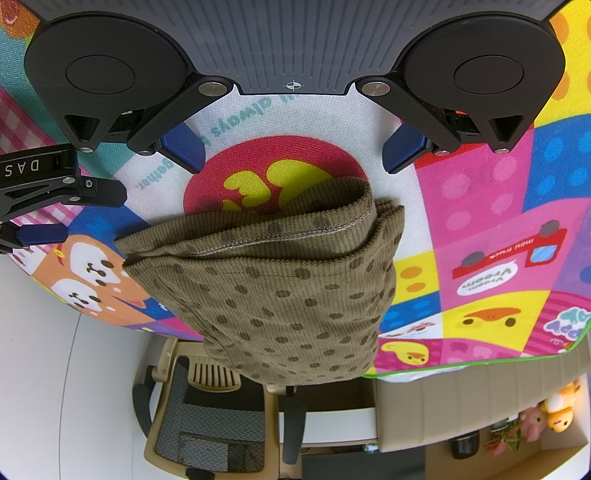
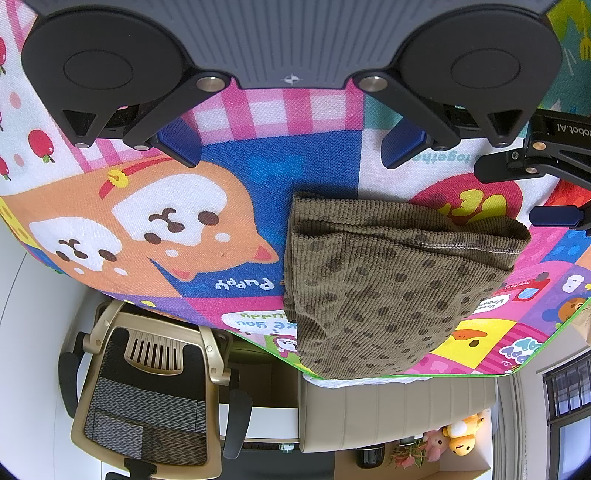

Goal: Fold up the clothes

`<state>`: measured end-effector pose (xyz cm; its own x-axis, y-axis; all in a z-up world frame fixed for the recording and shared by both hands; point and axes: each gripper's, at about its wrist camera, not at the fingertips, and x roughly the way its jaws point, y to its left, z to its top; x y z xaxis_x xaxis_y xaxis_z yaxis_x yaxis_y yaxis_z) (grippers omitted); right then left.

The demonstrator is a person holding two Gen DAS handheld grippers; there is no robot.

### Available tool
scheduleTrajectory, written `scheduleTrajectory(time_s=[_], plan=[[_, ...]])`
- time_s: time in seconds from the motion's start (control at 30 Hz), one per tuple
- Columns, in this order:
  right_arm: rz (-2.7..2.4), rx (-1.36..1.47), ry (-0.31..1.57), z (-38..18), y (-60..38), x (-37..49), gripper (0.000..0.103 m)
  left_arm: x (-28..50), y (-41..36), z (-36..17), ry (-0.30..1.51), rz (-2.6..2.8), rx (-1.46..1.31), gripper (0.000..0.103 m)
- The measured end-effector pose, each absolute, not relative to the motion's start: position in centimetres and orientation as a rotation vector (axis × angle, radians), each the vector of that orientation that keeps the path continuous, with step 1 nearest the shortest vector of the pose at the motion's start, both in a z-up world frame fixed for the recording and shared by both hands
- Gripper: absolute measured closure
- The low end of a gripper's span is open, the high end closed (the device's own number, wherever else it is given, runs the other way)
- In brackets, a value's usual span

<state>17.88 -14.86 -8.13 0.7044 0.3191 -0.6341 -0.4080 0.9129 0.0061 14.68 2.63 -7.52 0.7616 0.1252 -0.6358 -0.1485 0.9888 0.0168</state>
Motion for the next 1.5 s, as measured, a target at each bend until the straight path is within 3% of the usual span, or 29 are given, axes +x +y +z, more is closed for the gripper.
scheduleTrajectory(time_s=[0.4, 1.5], plan=[[0.407, -0.137, 0.677, -8.17, -14.98, 17.89, 0.0, 15.49, 2.38, -6.88, 0.765, 0.16, -0.053, 0.0], [0.406, -0.139, 0.675, -8.15, -14.94, 17.83, 0.0, 14.77, 2.65, -7.13, 0.719, 0.235, -0.083, 0.0]])
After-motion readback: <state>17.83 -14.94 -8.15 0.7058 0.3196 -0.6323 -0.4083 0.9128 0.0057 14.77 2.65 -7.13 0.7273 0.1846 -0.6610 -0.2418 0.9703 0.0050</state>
